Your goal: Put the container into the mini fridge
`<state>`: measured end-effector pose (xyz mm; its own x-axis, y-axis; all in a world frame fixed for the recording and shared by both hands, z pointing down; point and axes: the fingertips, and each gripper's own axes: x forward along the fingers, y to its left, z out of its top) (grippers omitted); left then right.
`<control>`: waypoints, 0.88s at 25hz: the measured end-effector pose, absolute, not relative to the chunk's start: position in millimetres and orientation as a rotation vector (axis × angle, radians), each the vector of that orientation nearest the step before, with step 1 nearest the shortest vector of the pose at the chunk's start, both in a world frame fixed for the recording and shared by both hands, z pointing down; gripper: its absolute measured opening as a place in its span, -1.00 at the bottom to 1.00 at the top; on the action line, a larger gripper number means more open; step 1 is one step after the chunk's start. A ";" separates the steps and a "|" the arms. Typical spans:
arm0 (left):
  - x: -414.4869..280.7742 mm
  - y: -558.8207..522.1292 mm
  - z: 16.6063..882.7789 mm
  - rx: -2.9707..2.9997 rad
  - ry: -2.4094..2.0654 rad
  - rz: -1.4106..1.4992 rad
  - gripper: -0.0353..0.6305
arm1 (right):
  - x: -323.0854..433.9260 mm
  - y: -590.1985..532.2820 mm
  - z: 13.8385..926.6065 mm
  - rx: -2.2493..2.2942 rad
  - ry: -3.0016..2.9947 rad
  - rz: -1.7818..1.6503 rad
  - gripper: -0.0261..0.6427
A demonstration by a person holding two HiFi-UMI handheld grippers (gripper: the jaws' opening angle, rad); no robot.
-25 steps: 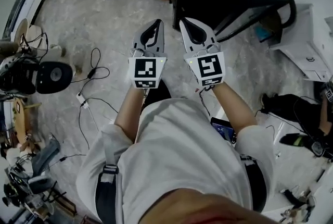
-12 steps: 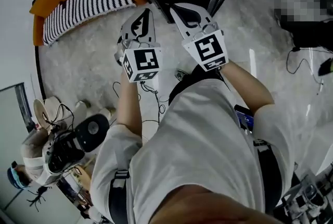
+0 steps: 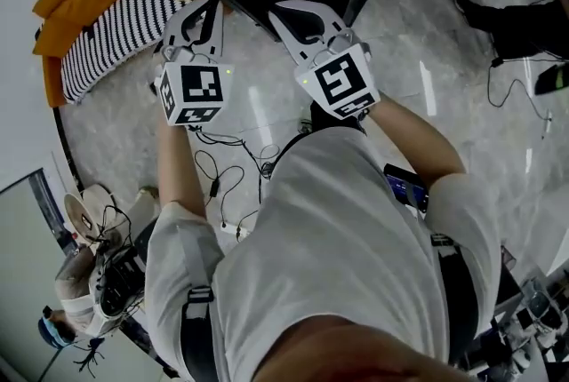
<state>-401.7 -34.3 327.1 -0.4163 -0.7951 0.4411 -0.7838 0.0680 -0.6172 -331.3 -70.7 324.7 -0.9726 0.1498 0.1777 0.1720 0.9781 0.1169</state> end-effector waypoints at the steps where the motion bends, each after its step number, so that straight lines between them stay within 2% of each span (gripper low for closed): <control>1: -407.9 -38.5 333.6 -1.709 2.267 -1.335 -0.85 | -336.7 -74.3 328.7 -0.246 -2.954 -0.195 -0.81; 3: -423.3 -44.2 344.3 -1.727 2.213 -1.406 -0.84 | -349.0 -79.1 336.3 -0.252 -2.947 -0.183 -0.81; 5: -440.5 -47.9 348.7 -1.735 2.172 -1.456 -0.63 | -359.9 -82.4 341.6 -0.248 -2.939 -0.176 -0.81; 7: -455.2 -51.0 351.5 -1.742 2.148 -1.492 -0.58 | -365.5 -85.9 347.0 -0.231 -2.928 -0.163 -0.81; 14: -466.1 -71.4 368.1 -1.845 1.966 -1.720 -0.58 | -355.6 -103.3 352.7 -0.105 -2.905 -0.123 -0.81; 22: -516.1 -75.6 403.8 -2.052 1.719 -1.843 -0.58 | -394.3 -95.3 364.1 0.101 -2.873 -0.103 -0.81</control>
<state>-516.1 -75.6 403.8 -0.1991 -0.6046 0.7712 -0.7275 -0.4360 -0.5297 -394.3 -95.3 364.1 -0.9626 -0.0784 0.2592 -0.0596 0.9950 0.0798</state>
